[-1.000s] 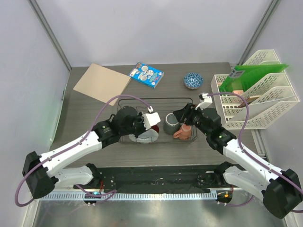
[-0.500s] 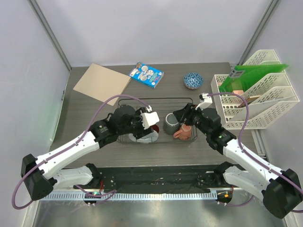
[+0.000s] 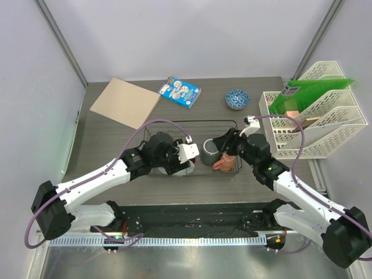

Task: Unload the mixed dishes from the dish rack
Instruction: Pick up the plate from the dish rack.

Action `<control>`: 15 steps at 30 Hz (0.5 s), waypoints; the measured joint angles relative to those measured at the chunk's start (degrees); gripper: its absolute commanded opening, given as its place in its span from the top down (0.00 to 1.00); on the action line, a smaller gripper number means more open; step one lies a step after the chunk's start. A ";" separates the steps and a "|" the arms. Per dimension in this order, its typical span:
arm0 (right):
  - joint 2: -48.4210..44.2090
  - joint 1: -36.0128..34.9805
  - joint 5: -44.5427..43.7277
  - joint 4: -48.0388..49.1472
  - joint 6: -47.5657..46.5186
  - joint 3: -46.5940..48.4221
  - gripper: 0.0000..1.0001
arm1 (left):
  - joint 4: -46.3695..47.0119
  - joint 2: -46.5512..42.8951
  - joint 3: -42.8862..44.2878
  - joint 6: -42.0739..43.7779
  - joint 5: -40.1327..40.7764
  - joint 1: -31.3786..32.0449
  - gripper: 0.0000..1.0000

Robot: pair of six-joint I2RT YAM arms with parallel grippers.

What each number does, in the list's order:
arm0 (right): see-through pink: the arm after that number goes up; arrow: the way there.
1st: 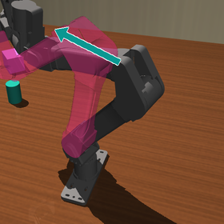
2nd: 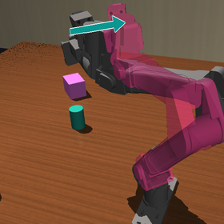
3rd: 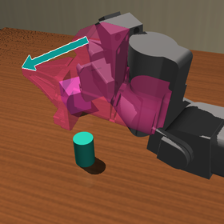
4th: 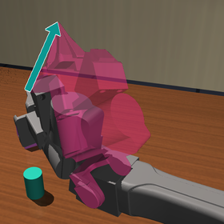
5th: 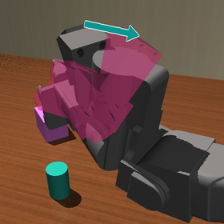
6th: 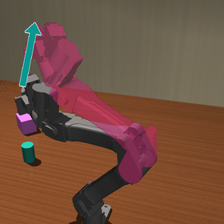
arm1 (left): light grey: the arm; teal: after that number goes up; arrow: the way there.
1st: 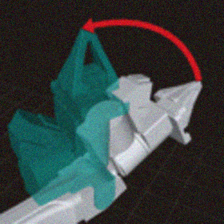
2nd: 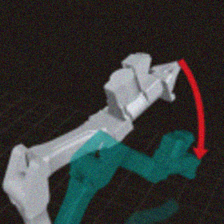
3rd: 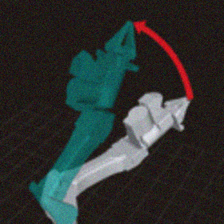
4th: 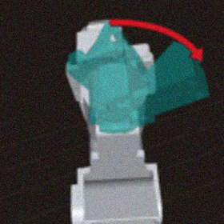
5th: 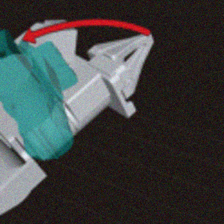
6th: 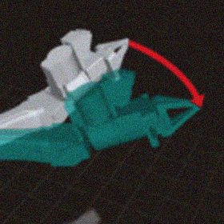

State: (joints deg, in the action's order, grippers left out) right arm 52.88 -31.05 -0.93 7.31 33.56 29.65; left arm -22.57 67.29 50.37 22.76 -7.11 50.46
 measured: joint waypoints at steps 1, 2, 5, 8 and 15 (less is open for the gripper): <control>0.00 0.00 0.00 0.00 0.00 -0.04 0.39 | 0.24 0.35 -0.20 0.00 0.00 -0.02 0.43; -0.02 0.00 0.00 0.00 0.00 -0.09 0.39 | 0.74 0.81 -0.42 -0.02 0.04 -0.02 0.44; -0.20 0.00 0.00 0.00 0.00 -0.31 0.39 | 2.10 3.02 -0.72 -0.02 0.44 -0.02 0.49; -0.87 0.00 -0.22 -0.04 -0.04 -0.52 0.39 | 2.97 5.25 -0.81 -0.11 0.90 -0.02 0.58; -3.06 0.00 -0.96 -0.17 -0.24 -0.98 0.39 | 4.50 6.71 -1.81 0.17 2.80 -0.20 0.83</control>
State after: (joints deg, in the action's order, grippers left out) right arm 49.82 -31.05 -1.89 7.14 33.32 28.67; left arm -18.06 74.00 48.56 22.94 -4.32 50.26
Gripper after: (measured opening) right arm 0.607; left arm 0.264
